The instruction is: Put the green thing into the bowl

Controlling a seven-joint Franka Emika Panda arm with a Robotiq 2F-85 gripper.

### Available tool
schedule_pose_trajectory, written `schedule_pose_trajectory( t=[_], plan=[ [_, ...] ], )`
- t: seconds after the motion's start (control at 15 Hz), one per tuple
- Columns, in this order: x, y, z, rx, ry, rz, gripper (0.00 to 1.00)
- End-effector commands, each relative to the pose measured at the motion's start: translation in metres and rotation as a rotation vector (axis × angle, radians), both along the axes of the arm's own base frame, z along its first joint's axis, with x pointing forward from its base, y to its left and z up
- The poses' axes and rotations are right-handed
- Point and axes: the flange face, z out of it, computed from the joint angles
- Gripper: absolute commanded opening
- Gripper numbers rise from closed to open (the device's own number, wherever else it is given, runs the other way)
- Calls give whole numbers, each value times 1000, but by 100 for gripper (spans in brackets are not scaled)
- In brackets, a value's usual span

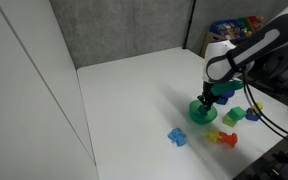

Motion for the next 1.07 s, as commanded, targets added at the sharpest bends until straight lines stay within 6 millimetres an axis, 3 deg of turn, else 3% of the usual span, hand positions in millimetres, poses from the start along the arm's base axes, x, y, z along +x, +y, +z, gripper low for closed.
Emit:
schedule_pose_trajectory(
  t=[0.0,0.13,0.33,0.6,0.67,1.0],
  plan=[
    [9,8,0,-15,-4,-7,34],
    [8,11,6,-22,-14,-3,42],
    [5,16,27,-10,-31,9,66],
    [-1,24,78,3,-58,31,96],
    [-4,26,94,6,-61,36,100],
    [-27,22,173,-6,-43,36,100]
  ],
)
